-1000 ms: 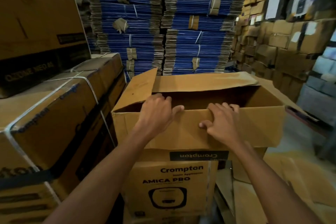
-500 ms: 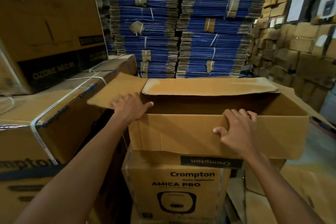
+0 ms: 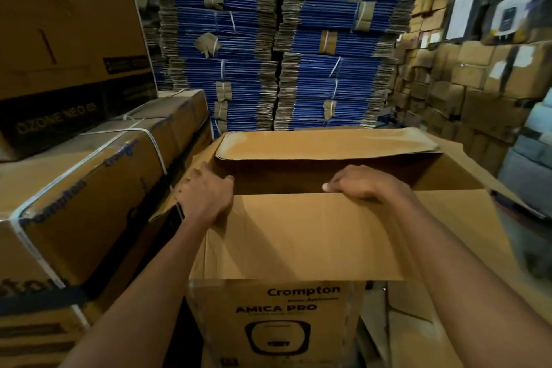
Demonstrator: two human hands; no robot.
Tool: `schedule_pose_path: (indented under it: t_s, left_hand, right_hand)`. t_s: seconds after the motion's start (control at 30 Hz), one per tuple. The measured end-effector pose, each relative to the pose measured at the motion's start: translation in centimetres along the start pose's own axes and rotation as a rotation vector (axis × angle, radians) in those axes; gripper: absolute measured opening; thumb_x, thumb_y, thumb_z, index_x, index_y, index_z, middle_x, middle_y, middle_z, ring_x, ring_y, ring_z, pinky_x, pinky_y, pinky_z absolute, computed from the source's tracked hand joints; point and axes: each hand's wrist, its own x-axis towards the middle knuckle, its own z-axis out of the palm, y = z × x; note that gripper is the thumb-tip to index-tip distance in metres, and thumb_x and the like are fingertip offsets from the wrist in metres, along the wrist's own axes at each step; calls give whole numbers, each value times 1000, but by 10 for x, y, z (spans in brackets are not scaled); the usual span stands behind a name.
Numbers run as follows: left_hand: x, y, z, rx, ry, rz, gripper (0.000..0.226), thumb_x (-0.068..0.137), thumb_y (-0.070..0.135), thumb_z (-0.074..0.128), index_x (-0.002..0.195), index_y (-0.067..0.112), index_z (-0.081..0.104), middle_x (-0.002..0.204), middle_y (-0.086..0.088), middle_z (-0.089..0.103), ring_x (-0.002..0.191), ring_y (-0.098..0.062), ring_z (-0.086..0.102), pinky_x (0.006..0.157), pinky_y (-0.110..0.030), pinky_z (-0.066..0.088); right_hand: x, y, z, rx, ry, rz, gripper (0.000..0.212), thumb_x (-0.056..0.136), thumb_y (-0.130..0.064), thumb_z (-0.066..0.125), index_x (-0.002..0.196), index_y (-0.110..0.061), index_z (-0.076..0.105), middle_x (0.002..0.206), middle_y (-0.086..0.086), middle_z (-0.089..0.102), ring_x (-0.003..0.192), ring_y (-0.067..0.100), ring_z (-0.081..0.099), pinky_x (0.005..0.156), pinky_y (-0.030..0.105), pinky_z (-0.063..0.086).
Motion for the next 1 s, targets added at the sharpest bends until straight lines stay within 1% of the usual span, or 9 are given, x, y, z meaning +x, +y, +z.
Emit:
schedule_pose_path:
  t_s: [0.07,0.17,0.23,0.4,0.53,0.63,0.8,0.93,1.0]
  left_hand:
    - [-1,0,1,8,5,10,74,98,56,46,157,16,27,158,-17,38,141,-43,38,114,-61,32]
    - [0,-2,1,0,19,13,75,98,57,46,157,16,27,158,-17,38,142,-43,38,114,-61,32]
    - [1,-4,3,-8,18,14,74,98,57,46,157,16,28,158,-16,39,141,-43,38,114,-61,32]
    - [5,-6,6,-27,39,29,75,95,59,44,154,15,32,153,-17,44,138,-42,42,112,-62,34]
    - [6,-4,6,-39,47,26,75,95,57,45,156,15,31,154,-15,43,139,-41,41,113,-61,33]
    - [6,-3,6,-28,58,15,76,96,57,45,158,16,29,157,-15,41,141,-40,39,114,-59,31]
    - [10,-5,10,-33,69,19,76,96,57,45,158,16,29,157,-14,41,141,-39,39,113,-59,31]
    - [11,-7,13,-38,82,26,76,96,57,45,158,17,27,159,-13,38,143,-38,37,115,-58,29]
    - [12,-6,15,-18,89,15,76,96,58,44,158,19,27,159,-12,39,142,-38,38,114,-57,30]
  right_hand:
    - [15,-3,-3,-34,-86,9,53,101,-44,55,150,-24,47,155,3,45,139,27,43,107,44,37]
    - [33,-2,-3,100,-100,56,83,95,-45,65,162,-29,18,167,4,23,151,31,27,116,48,29]
    - [44,-3,-2,134,-11,22,86,95,-42,67,162,-23,17,167,6,22,151,31,25,118,47,29]
    - [69,-10,-3,95,487,-81,72,96,-33,66,157,-22,30,162,5,32,146,30,34,113,53,36]
    - [96,-12,-15,-58,587,-93,80,94,-28,68,159,-20,23,165,7,21,147,36,27,115,59,34]
    - [121,-14,-28,-124,588,-69,84,93,-27,68,160,-22,19,168,4,12,151,37,18,117,63,25]
    - [162,-11,-39,-174,458,-15,79,98,-35,62,161,-24,16,170,-1,8,154,32,10,120,63,16]
    - [181,-2,-32,-214,411,9,71,95,-37,62,156,-26,26,163,1,26,146,33,28,112,60,32]
    - [187,2,-25,-206,348,23,76,92,-40,65,156,-28,25,162,1,27,145,33,30,110,59,33]
